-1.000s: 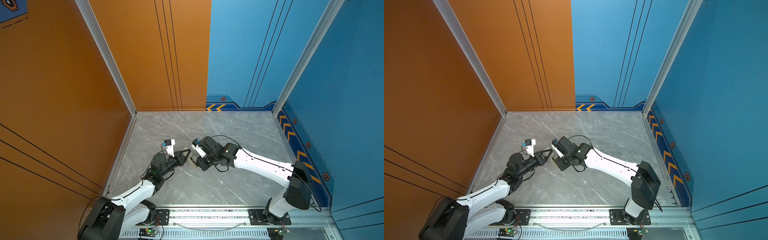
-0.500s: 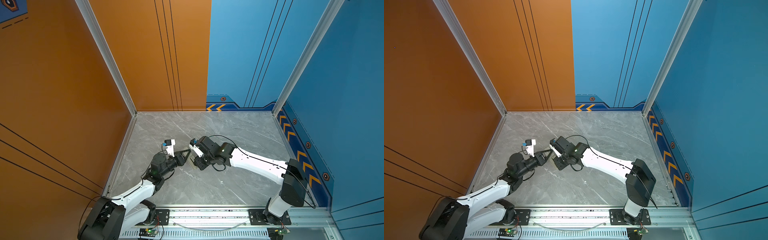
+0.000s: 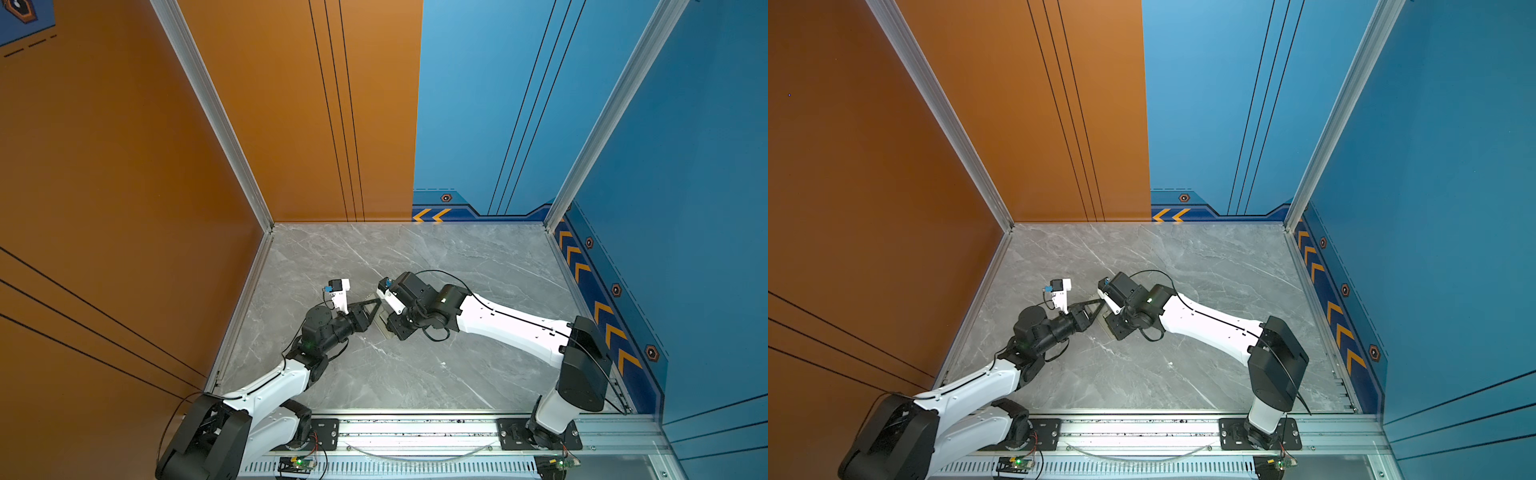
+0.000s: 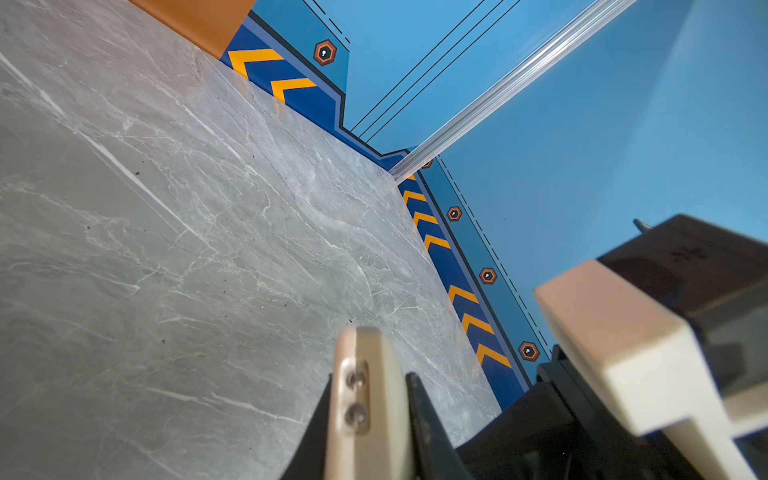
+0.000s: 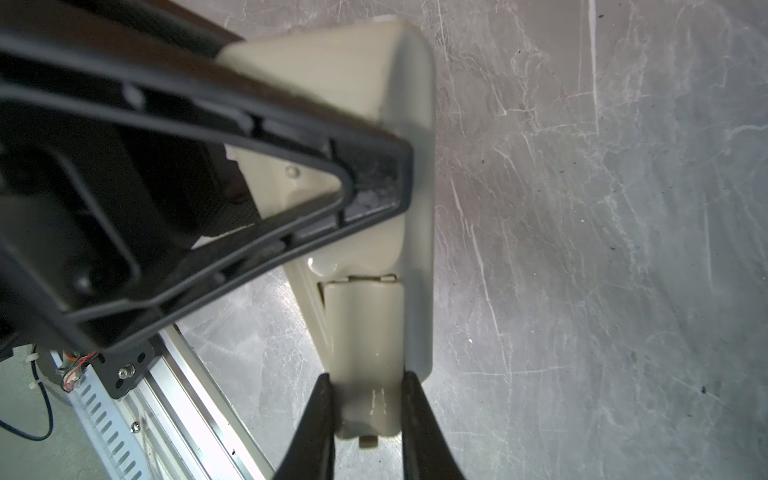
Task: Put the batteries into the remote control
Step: 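Slide the cover along the remote over the batteries with the right gripper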
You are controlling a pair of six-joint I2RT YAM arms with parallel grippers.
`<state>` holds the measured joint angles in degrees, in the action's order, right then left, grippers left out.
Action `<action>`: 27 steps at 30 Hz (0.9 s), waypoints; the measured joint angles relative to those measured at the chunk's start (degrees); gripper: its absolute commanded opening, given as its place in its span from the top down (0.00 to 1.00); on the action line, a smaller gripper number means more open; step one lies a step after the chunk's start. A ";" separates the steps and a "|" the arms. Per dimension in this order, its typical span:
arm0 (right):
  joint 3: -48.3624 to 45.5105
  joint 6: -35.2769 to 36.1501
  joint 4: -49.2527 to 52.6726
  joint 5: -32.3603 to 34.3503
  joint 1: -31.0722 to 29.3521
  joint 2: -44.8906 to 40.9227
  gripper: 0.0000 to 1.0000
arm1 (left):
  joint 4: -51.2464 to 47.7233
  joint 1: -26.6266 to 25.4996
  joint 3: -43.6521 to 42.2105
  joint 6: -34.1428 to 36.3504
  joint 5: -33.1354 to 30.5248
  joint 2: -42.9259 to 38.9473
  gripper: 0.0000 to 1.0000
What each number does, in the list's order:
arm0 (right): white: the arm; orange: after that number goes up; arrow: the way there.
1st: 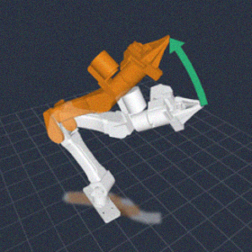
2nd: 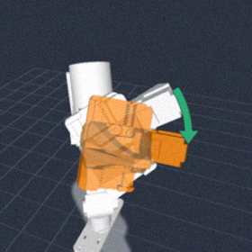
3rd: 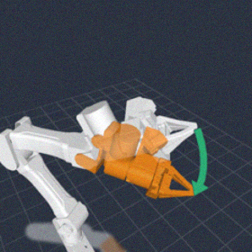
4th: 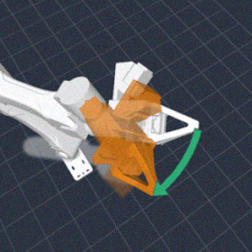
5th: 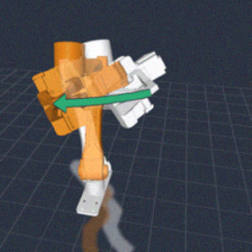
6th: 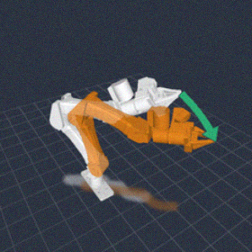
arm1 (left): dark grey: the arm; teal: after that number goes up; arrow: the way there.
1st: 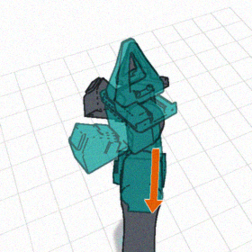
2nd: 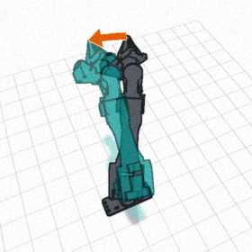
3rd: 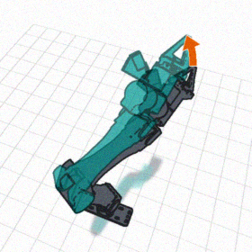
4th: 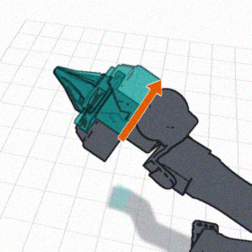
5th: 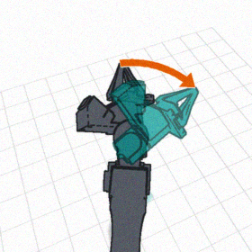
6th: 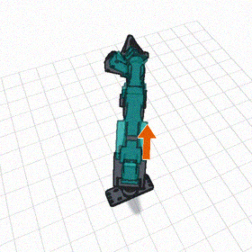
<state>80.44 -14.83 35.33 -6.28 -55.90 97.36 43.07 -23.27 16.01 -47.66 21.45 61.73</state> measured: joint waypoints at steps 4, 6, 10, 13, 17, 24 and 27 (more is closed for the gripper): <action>0.17 0.52 0.13 -0.04 0.00 0.09 0.97 | 0.02 0.00 0.00 0.00 0.00 0.00 1.00; 0.42 1.01 0.28 -0.20 -0.02 0.24 0.98 | 0.02 0.00 0.00 0.00 0.02 0.00 1.00; 1.03 1.51 0.68 -0.22 -0.09 1.03 0.98 | 0.00 0.07 0.00 0.00 0.04 0.11 1.00; 1.16 1.53 0.83 -0.20 -0.13 1.22 0.98 | 0.00 0.07 -0.04 0.00 0.04 0.22 1.00; 1.77 1.90 1.51 -0.15 -0.15 1.55 0.98 | -0.02 0.11 -0.09 0.00 0.13 0.22 1.00; 2.78 2.86 2.69 0.24 -0.22 1.99 0.99 | 0.02 0.13 -0.11 0.00 0.24 0.22 1.00; 3.41 3.45 3.50 0.48 -0.33 2.34 0.99 | 0.00 0.13 -0.11 0.00 0.48 0.22 1.00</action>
<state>83.85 -11.38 38.83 -5.80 -56.23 99.70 43.07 -23.14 15.90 -47.66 21.93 61.95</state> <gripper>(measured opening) 0.203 0.230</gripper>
